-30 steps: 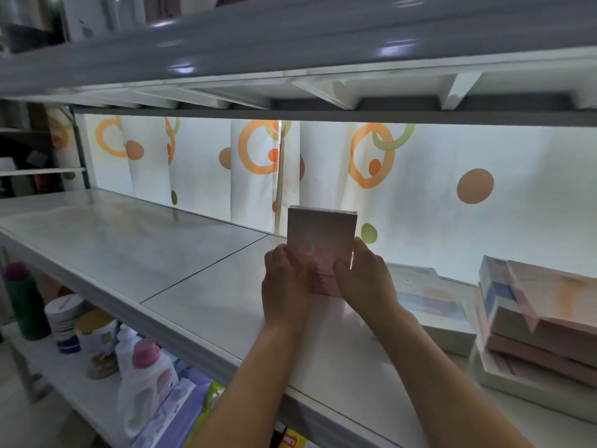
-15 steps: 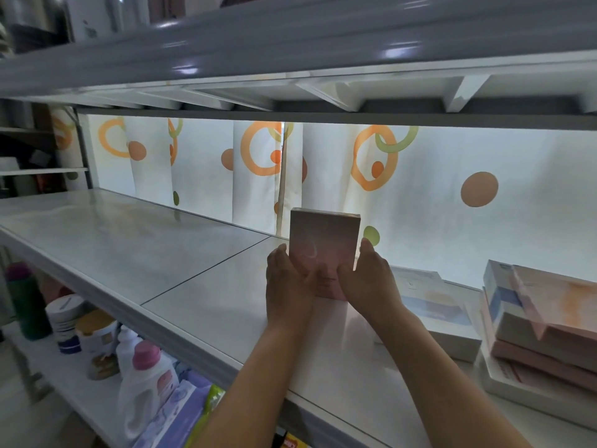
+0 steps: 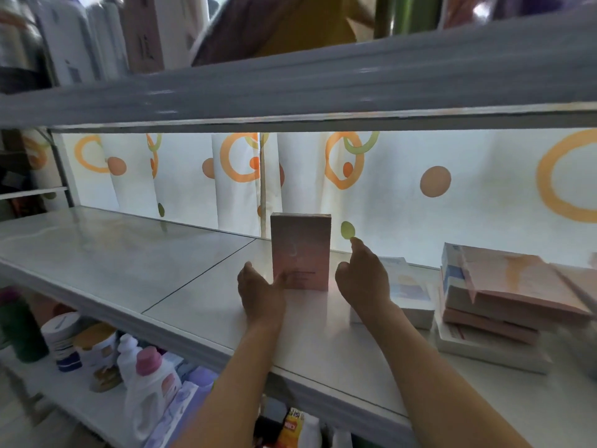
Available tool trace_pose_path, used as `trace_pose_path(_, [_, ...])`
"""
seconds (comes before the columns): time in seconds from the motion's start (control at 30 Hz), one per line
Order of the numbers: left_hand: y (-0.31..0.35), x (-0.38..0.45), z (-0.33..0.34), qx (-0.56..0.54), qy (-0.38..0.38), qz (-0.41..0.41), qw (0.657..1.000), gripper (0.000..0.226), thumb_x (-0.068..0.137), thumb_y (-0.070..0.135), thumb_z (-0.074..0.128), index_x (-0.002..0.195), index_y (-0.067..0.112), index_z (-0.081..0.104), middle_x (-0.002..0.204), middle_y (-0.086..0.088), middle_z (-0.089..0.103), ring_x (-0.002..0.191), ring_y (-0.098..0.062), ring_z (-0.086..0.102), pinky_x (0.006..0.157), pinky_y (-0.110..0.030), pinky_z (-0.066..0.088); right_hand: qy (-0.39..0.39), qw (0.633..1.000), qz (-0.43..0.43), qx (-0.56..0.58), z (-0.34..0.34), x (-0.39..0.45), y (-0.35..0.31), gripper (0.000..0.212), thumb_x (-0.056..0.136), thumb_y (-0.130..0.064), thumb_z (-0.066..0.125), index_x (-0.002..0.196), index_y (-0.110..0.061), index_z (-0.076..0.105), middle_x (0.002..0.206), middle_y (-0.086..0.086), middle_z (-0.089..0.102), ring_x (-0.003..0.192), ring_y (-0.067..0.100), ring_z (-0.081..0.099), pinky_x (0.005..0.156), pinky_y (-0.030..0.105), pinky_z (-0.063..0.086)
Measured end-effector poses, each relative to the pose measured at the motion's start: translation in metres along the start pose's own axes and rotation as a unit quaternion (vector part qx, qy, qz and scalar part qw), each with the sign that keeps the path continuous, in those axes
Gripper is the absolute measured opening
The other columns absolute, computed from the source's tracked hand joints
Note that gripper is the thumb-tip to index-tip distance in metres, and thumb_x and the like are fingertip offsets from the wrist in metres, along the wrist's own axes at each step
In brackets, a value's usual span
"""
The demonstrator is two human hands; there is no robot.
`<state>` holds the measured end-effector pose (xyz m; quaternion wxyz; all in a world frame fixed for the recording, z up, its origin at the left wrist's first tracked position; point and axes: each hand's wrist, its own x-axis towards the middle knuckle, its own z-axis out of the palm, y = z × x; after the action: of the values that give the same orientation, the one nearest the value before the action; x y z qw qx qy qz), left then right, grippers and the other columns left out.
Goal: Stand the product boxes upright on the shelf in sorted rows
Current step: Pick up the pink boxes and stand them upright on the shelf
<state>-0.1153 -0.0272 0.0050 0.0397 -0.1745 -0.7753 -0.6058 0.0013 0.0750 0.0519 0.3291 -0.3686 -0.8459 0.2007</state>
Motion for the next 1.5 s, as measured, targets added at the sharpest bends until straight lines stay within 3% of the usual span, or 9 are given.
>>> trace_pose_path(0.2, [0.004, -0.04, -0.012, 0.017, -0.031, -0.029, 0.999, 0.076, 0.084, 0.036, 0.072, 0.141, -0.001, 0.037, 0.142, -0.019, 0.046, 0.129, -0.036, 0.046, 0.104, -0.042, 0.04, 0.022, 0.999, 0.009, 0.034, -0.021, -0.016, 0.003, 0.05, 0.089, -0.008, 0.045, 0.139, -0.013, 0.047, 0.141, 0.006, 0.053, 0.125, 0.026, 0.052, 0.101, 0.033, 0.04])
trace_pose_path(0.33, [0.014, -0.078, 0.002, -0.004, -0.104, 0.007, 0.995, 0.046, 0.091, 0.028, 0.065, 0.13, 0.008, 0.051, 0.128, -0.008, 0.058, 0.115, -0.026, 0.056, 0.09, -0.029, 0.042, 0.059, 0.997, -0.03, 0.027, -0.044, -0.033, 0.012, 0.047, 0.089, -0.006, 0.047, 0.134, -0.014, 0.053, 0.139, 0.003, 0.055, 0.124, 0.023, 0.053, 0.101, 0.029, 0.04])
trace_pose_path(0.43, [0.031, -0.106, 0.02, -0.006, -0.134, 0.046, 0.99, 0.036, 0.091, 0.029, 0.064, 0.122, 0.011, 0.056, 0.118, -0.006, 0.062, 0.109, -0.023, 0.059, 0.09, -0.031, 0.047, 0.098, 0.993, -0.066, 0.003, -0.071, -0.044, 0.034, 0.045, 0.087, -0.001, 0.048, 0.129, -0.013, 0.057, 0.131, 0.005, 0.06, 0.118, 0.024, 0.056, 0.093, 0.03, 0.043])
trace_pose_path(0.6, [0.075, -0.141, 0.051, -0.051, -0.135, 0.122, 0.982, 0.039, 0.092, 0.024, 0.064, 0.128, 0.011, 0.056, 0.125, -0.004, 0.063, 0.11, -0.016, 0.059, 0.096, -0.03, 0.049, 0.206, 0.964, -0.16, -0.044, -0.119, -0.057, 0.081, 0.038, 0.072, 0.016, 0.058, 0.103, -0.004, 0.067, 0.106, 0.01, 0.068, 0.101, 0.03, 0.064, 0.086, 0.033, 0.05])
trace_pose_path(0.77, [0.11, -0.172, 0.093, -0.064, -0.115, 0.253, 0.959, 0.033, 0.095, 0.023, 0.058, 0.127, 0.018, 0.057, 0.131, 0.001, 0.06, 0.118, -0.015, 0.056, 0.106, -0.037, 0.045, 0.261, 0.951, -0.144, -0.081, -0.154, -0.075, 0.129, 0.029, 0.073, 0.011, 0.069, 0.096, -0.006, 0.068, 0.102, 0.01, 0.07, 0.097, 0.026, 0.066, 0.09, 0.031, 0.052])
trace_pose_path(0.87, [0.115, -0.182, 0.115, -0.017, -0.125, 0.357, 0.925, 0.046, 0.088, 0.004, 0.06, 0.133, 0.015, 0.055, 0.137, -0.005, 0.055, 0.127, -0.024, 0.051, 0.106, -0.042, 0.043, 0.28, 0.947, -0.129, -0.094, -0.158, -0.084, 0.155, 0.024, 0.082, 0.004, 0.059, 0.102, -0.006, 0.067, 0.108, 0.011, 0.068, 0.104, 0.03, 0.064, 0.095, 0.04, 0.052])
trace_pose_path(1.0, [0.109, -0.19, 0.134, 0.054, -0.184, 0.428, 0.883, 0.063, 0.078, 0.009, 0.046, 0.141, 0.013, 0.047, 0.144, -0.01, 0.048, 0.134, -0.032, 0.042, 0.108, -0.051, 0.04, 0.327, 0.94, -0.093, -0.011, -0.156, -0.088, 0.167, 0.022, 0.094, -0.011, 0.044, 0.102, -0.011, 0.064, 0.106, 0.004, 0.067, 0.102, 0.02, 0.06, 0.092, 0.032, 0.048])
trace_pose_path(1.23, [0.095, -0.176, 0.147, 0.045, -0.112, 0.493, 0.862, 0.042, 0.081, -0.002, 0.072, 0.12, 0.013, 0.067, 0.127, -0.006, 0.064, 0.115, -0.029, 0.062, 0.094, -0.041, 0.051, 0.225, 0.972, -0.059, -0.019, -0.149, -0.087, 0.166, 0.044, 0.08, -0.017, 0.044, 0.114, -0.013, 0.07, 0.133, 0.004, 0.059, 0.129, 0.025, 0.048, 0.112, 0.038, 0.032])
trace_pose_path(1.5, [0.094, -0.173, 0.138, -0.009, -0.05, 0.525, 0.85, 0.03, 0.089, 0.014, 0.059, 0.118, 0.008, 0.068, 0.125, -0.011, 0.065, 0.111, -0.03, 0.065, 0.093, -0.038, 0.052, 0.214, 0.973, -0.073, -0.048, -0.146, -0.084, 0.173, 0.046, 0.087, -0.005, 0.067, 0.131, -0.016, 0.062, 0.145, 0.007, 0.052, 0.135, 0.03, 0.046, 0.11, 0.037, 0.032])
